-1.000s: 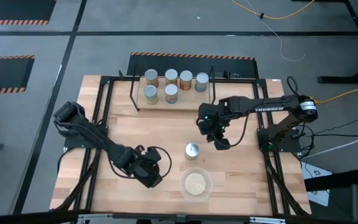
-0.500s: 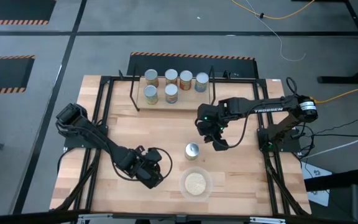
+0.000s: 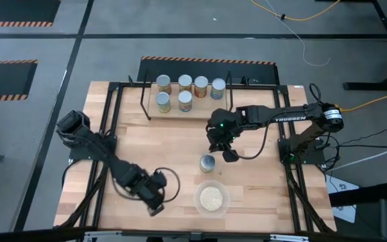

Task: Pick and place cans onto a shelf
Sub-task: Put the canned peaches on the shelf

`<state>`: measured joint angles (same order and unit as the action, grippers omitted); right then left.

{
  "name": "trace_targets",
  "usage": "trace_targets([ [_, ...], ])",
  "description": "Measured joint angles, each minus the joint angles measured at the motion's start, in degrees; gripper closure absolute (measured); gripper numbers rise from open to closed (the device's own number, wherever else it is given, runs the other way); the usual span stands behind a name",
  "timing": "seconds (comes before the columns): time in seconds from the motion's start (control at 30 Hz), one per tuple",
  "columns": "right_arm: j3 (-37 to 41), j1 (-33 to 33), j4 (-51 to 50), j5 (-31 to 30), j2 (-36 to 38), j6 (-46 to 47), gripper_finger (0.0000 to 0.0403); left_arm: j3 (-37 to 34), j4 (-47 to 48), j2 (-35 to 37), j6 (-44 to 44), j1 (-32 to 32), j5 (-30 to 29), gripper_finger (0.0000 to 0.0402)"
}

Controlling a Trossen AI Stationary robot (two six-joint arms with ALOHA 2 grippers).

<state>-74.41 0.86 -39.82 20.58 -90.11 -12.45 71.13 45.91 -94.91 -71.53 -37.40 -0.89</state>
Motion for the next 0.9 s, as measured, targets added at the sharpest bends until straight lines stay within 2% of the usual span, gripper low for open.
trace_targets([
  [0.2,0.0,0.0,3.7,0.0,0.0,0.0,0.0350,0.0,2.0,0.1,-13.9,-7.6,5.9,0.0276],
  [0.47,0.0,0.0,3.9,0.0,0.0,0.0,0.0350,0.0,13.2,0.1,-38.7,-17.2,16.7,0.0276],
  [0.63,0.0,0.0,3.9,0.0,0.0,0.0,0.0350,0.0,18.7,0.1,-49.0,-19.5,14.9,0.0276],
  [0.9,0.0,0.0,4.0,0.0,0.0,0.0,0.0350,0.0,21.1,0.1,-52.9,-19.8,15.6,0.0276],
])
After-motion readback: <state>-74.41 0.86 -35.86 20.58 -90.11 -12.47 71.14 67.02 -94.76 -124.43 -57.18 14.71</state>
